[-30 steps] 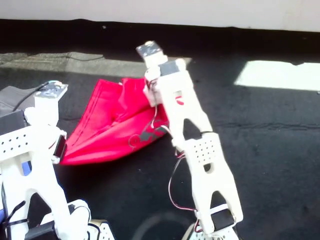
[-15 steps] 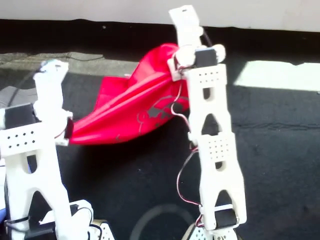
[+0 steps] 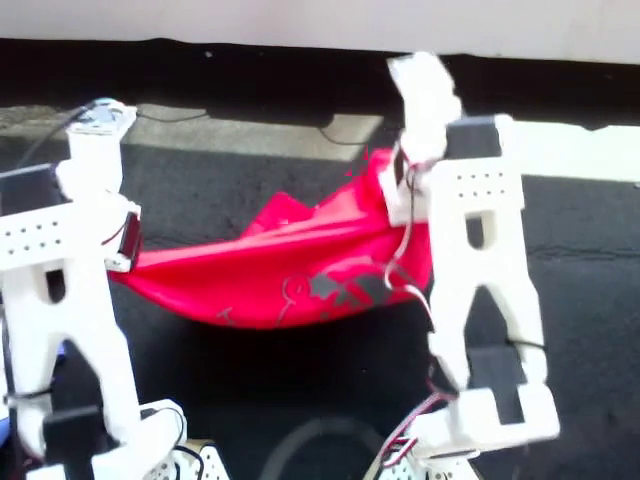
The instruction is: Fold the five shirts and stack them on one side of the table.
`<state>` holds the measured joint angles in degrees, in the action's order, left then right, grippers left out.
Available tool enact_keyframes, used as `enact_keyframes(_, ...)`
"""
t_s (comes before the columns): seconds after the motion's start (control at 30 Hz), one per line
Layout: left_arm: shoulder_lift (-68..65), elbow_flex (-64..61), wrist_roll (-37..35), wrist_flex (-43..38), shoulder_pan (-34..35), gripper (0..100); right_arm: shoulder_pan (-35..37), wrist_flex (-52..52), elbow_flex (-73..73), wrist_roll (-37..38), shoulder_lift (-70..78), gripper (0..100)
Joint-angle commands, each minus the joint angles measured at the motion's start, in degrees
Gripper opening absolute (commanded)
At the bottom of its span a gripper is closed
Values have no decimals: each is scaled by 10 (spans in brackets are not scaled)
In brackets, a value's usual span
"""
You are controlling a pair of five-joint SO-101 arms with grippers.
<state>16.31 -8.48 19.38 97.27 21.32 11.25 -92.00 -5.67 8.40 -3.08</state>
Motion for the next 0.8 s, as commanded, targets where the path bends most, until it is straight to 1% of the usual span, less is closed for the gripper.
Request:
enact_keyframes(0.0,-36,0,0,-1,-2,8,-22,107,211,6,-102,5)
enact_keyframes(0.07,-60,0,1,-1,-6,8,-23,167,313,10,-146,5)
enact_keyframes(0.17,-95,0,1,4,-22,8,-24,226,444,50,-208,5)
enact_keyframes(0.23,-115,0,1,4,-38,8,-26,240,509,87,-240,7)
enact_keyframes(0.3,-132,0,1,4,-58,8,-26,238,544,119,-269,40)
enact_keyframes(0.37,-145,1,1,4,-81,8,-26,217,551,138,-294,123)
enact_keyframes(0.47,-151,6,1,4,-109,10,-26,185,535,143,-337,250)
enact_keyframes(0.5,-150,6,0,4,-116,10,-26,171,524,143,-355,264)
enact_keyframes(0.63,-148,6,-2,11,-143,27,-24,131,446,139,-424,255)
enact_keyframes(0.7,-149,9,-3,15,-149,64,-24,134,403,137,-441,255)
enact_keyframes(0.77,-149,11,-3,14,-150,87,-23,159,366,108,-434,255)
